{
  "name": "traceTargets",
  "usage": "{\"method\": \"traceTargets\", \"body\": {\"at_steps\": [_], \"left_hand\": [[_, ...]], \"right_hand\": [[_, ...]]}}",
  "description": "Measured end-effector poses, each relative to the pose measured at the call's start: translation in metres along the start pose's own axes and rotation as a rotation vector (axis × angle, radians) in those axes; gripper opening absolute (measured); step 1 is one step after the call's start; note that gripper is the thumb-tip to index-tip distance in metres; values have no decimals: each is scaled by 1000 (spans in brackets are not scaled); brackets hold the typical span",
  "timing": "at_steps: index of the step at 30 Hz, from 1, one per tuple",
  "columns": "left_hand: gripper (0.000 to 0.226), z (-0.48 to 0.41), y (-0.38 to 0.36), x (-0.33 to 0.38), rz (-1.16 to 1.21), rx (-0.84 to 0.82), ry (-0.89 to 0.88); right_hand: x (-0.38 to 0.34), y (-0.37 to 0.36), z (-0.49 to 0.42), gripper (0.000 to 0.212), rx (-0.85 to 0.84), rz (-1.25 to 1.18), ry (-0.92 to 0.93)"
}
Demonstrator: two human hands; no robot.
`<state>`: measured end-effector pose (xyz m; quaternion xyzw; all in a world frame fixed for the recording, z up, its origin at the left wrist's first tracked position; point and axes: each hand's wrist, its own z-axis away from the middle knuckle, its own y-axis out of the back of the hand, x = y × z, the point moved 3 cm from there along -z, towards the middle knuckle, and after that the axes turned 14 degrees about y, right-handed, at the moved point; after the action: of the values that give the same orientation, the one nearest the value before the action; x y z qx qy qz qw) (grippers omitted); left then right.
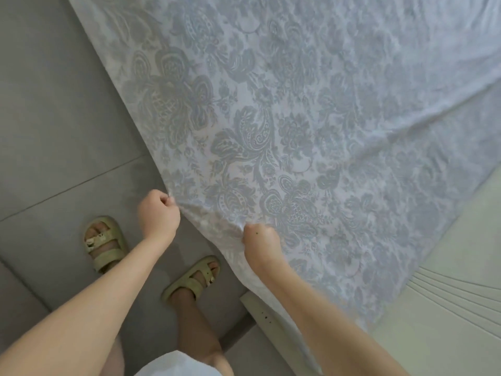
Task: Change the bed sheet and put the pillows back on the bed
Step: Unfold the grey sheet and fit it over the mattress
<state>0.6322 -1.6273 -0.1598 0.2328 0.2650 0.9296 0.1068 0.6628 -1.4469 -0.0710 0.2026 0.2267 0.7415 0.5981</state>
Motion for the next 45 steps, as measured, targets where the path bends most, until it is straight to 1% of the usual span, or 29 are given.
{"method": "traceTargets", "body": {"at_steps": [2, 4, 6, 8, 9, 11, 12, 13, 15, 17, 19, 24, 27, 29, 31, 33, 35, 36, 38, 40, 41, 43, 45], "left_hand": [[15, -9, -5, 4, -15, -70, 107], [17, -20, -7, 14, -57, -172, 152], [17, -31, -1, 29, -115, -233, 107], [24, -42, 11, 48, -112, -251, 35], [25, -47, 18, 57, -94, -256, 8], [17, -59, 32, 76, -26, -280, -26], [18, -66, 40, 87, 6, -286, -43], [24, -73, 49, 98, 35, -286, -58], [34, -89, 68, 121, 78, -261, -71], [33, -103, 89, 146, 105, -211, -86], [30, -119, 106, 167, 131, -185, -91], [34, -154, 138, 214, 132, -173, -46], [39, -182, 152, 245, 142, -165, 14], [43, -204, 161, 271, 190, -147, 66], [43, -228, 170, 300, 250, -110, 94], [39, -254, 176, 322, 252, -51, 111], [43, -278, 181, 336, 292, 13, 147], [41, -289, 183, 338, 287, 51, 144], [30, -303, 186, 340, 203, 98, 103], [21, -311, 188, 337, 179, 67, 17], [20, -312, 190, 337, 174, 32, -34], [25, -314, 197, 337, 148, -25, -152], [29, -316, 209, 334, 138, -84, -235]], "right_hand": [[-2, -3, -3, 38, -15, -71, -29], [-1, -1, -9, 29, -52, -120, -63], [0, 8, -12, 28, -91, -170, -88], [0, 23, -15, 37, -70, -242, -102], [1, 32, -15, 39, -43, -287, -117], [2, 57, -16, 36, 42, -374, -166], [3, 72, -19, 32, 92, -405, -171], [2, 88, -23, 31, 138, -429, -164], [2, 120, -33, 35, 233, -464, -148], [0, 153, -49, 39, 307, -482, -113], [-6, 184, -70, 42, 337, -499, -77], [-30, 252, -130, 52, 349, -513, -12], [-44, 290, -164, 53, 353, -499, 14], [-48, 313, -187, 53, 355, -531, 13], [-49, 339, -213, 52, 356, -560, 24], [-49, 362, -235, 50, 355, -536, 33], [-48, 383, -255, 45, 352, -521, 23], [-48, 391, -263, 43, 338, -519, 17], [-49, 403, -279, 37, 292, -498, 10], [-52, 411, -290, 30, 253, -468, 11], [-54, 415, -295, 26, 242, -446, 10], [-59, 421, -302, 21, 207, -390, 8], [-65, 426, -306, 18, 165, -349, 1]]}}
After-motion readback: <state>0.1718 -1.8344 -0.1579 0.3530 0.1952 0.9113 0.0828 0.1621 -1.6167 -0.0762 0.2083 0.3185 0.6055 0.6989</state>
